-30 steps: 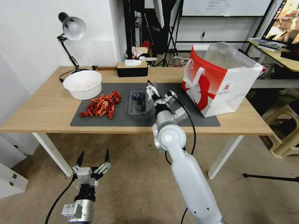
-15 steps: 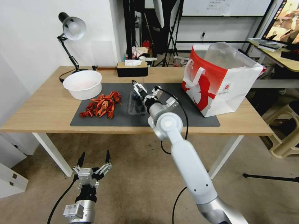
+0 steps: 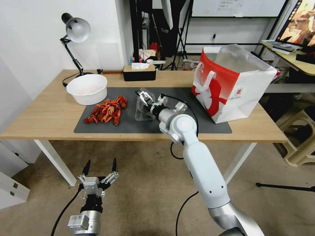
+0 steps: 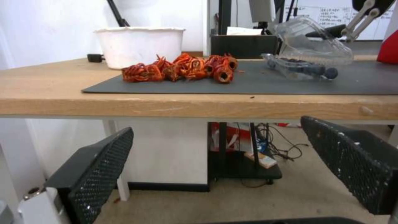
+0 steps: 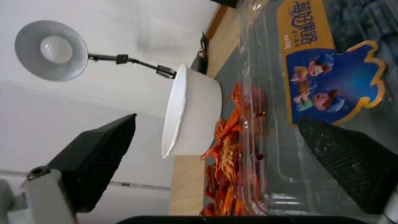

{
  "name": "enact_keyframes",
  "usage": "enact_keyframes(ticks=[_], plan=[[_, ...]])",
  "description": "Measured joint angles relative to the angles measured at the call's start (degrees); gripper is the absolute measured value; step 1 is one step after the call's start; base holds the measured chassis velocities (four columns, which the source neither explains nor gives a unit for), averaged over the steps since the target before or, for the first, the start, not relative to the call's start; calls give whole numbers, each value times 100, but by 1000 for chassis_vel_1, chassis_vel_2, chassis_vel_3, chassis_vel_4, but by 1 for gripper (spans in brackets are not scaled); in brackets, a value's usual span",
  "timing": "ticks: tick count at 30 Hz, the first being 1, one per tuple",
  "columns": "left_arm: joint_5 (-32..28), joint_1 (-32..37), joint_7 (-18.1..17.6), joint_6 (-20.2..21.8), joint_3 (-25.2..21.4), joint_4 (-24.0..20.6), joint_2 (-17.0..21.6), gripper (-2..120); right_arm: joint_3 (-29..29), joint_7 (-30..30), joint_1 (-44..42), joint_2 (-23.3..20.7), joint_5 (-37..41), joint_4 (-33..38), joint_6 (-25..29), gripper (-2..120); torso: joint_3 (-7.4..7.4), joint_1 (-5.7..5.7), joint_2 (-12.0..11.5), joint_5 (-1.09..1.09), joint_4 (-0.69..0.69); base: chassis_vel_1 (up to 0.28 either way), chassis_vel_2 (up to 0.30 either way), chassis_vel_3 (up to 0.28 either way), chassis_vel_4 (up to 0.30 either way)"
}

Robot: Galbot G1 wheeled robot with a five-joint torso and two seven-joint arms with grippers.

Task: Close the takeout container lid, then place the container into the takeout bag.

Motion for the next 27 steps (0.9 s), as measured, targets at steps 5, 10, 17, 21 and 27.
enact_keyframes(ticks=[5,10,17,21,27], plan=[[0,1,3,2,3,-3,3,100,3,-93,-5,19,9,-84,25,88,0,0,0,0,0,0,0,0,0],[0,-1,6,5,10,-3,16,100,2,-161,-20,11,-12,-162,29,71,0,0,0,0,0,0,0,0,0],[-11,-55,8,36,36,-3,60,100,-3,-200,-13,1,-72,-246,70,48,0,0,0,0,0,0,0,0,0],[-66,-144,18,67,40,-12,170,100,8,-196,8,8,-92,-312,67,33,0,0,0,0,0,0,0,0,0],[-440,-324,105,195,68,-118,407,100,53,-192,-7,27,-155,-436,88,9,0,0,0,-1,0,0,0,0,0]])
